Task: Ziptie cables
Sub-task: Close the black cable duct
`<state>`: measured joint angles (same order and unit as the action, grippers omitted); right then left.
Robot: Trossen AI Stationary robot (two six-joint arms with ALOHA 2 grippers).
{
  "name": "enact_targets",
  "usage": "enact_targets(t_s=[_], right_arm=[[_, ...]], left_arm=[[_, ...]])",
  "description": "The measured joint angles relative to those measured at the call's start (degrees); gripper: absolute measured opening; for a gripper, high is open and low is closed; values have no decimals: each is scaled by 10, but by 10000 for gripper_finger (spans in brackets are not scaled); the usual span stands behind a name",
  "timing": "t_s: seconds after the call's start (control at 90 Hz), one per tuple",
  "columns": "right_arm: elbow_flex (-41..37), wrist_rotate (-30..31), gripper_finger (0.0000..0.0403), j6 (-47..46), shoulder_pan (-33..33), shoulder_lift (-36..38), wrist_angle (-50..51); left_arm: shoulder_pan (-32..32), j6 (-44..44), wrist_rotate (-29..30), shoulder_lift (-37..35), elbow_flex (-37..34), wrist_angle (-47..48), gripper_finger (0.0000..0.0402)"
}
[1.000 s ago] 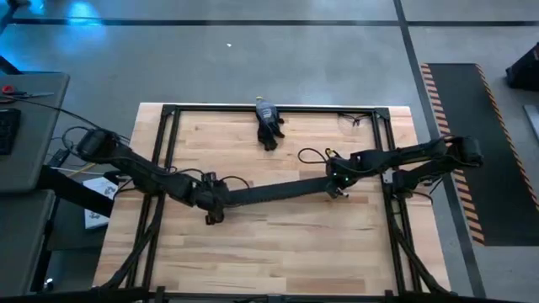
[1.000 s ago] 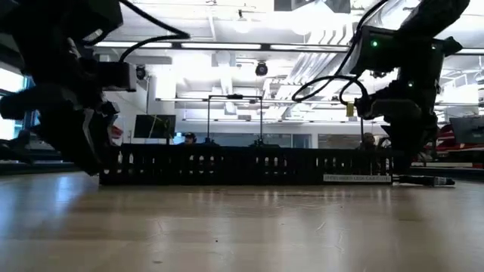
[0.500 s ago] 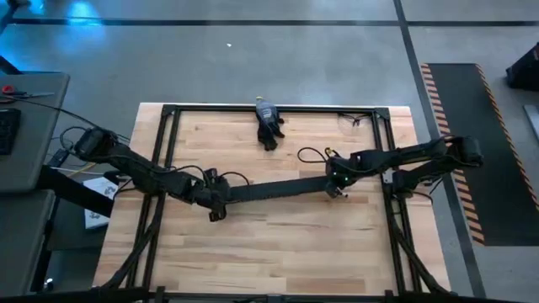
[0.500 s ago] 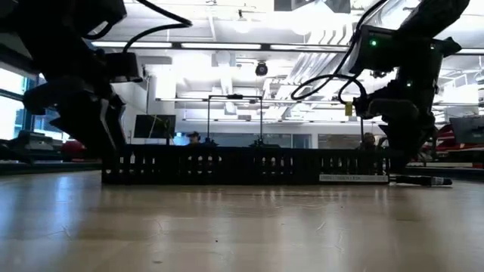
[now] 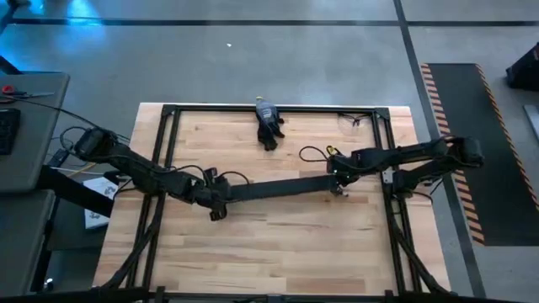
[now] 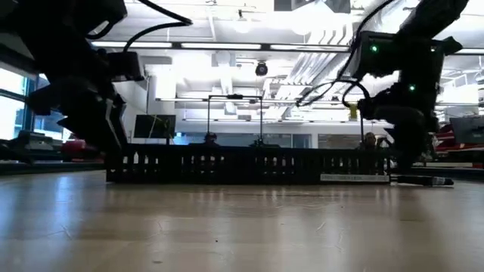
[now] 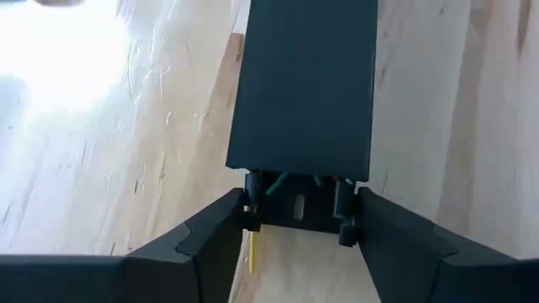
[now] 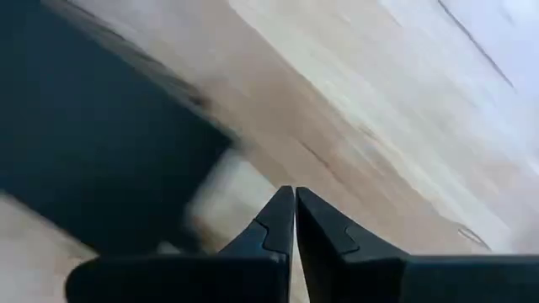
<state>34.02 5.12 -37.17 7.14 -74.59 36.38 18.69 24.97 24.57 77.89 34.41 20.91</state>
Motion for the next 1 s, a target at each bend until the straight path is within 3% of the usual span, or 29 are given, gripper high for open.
enact_targets(t_s=[0.178,0.544,0.8,1.0], right_arm=[[-2,0,0,1,1,0,-62],[-2,-7,0,1,-18,-33,-83],[2,-8,0,-14,-29,-9,9],[8,1,0,-31,-29,25,26]], left_arm=[[-2,-15,-2,0,-1,1,190],[-2,-28,-4,0,2,0,190],[-2,4,-5,0,10,16,190],[1,-6,-6,0,10,-4,190]])
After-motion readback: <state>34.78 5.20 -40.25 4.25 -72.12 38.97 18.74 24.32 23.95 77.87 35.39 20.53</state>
